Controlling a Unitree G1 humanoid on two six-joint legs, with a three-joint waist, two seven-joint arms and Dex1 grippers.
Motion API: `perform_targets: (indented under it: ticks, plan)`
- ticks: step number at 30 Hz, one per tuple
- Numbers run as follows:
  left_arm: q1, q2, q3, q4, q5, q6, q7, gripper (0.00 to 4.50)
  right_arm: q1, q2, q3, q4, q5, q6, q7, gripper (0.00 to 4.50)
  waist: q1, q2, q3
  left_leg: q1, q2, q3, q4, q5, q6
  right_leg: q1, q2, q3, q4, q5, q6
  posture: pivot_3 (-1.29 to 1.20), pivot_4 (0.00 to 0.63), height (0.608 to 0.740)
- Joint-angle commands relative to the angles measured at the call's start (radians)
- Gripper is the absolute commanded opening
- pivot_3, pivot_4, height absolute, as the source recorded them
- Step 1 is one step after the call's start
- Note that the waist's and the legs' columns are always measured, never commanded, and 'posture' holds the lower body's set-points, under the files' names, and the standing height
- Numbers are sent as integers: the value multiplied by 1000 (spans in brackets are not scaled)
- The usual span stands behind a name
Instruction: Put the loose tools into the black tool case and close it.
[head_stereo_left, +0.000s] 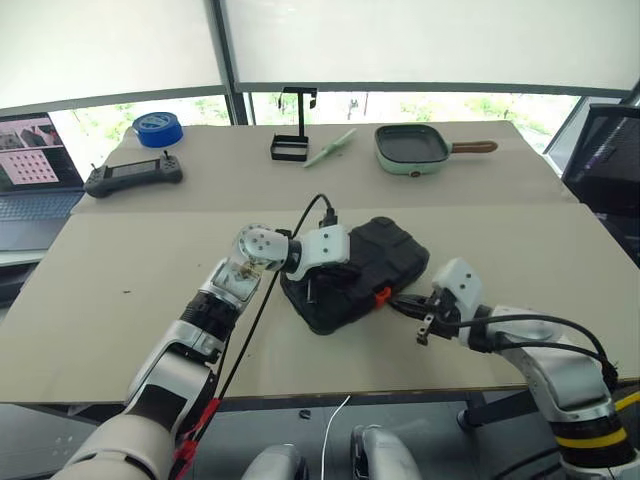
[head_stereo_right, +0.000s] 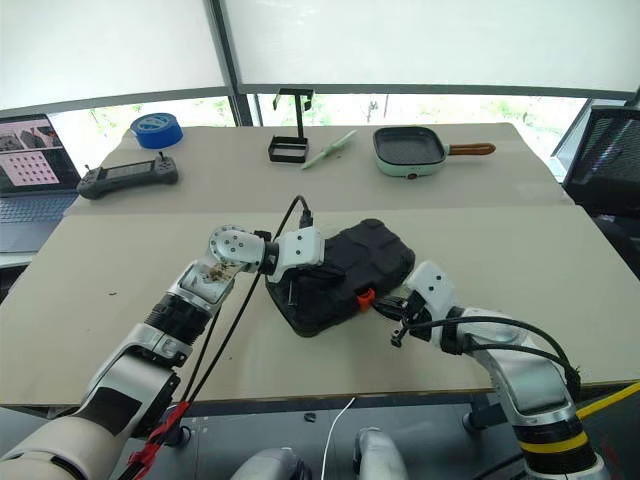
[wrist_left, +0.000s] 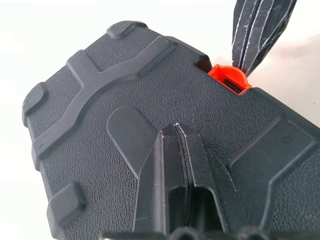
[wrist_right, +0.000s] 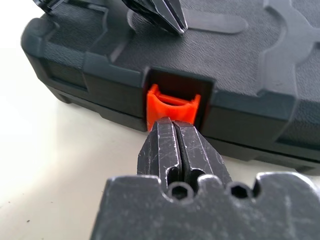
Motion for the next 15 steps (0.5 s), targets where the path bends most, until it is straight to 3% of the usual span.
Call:
perform_targets:
  ticks: [1,7,8,10,15]
  plan:
    - [40,5,-43,41,44,10,-5,28,-31,8,0,-47,12,-7,-7,0,0,0,0,0,0,0,0,0,0,0,0,0,0,0,0,0,150,740]
    - [71,41,-7,10,13,62,-17,28,19,-48,-61,-97,53,16,30,0,1,0,0,0,0,0,0,0,0,0,0,0,0,0,0,0,150,740]
    - [81,55,9,-9,-5,90,-28,274,32,-63,-78,-106,67,24,41,0,0,0,0,0,0,0,-1,0,0,0,0,0,0,0,0,0,150,740]
    - [123,132,85,-91,-84,166,-80,727,69,-118,-144,-126,127,43,99,583,-3,0,0,0,0,0,-2,0,0,-1,0,0,-1,0,0,0,150,740]
    - [246,361,254,-257,-256,343,-180,2443,154,-266,-299,-142,272,77,274,2171,-20,1,0,1,1,0,-4,0,0,-2,1,0,-1,-1,-1,0,150,740]
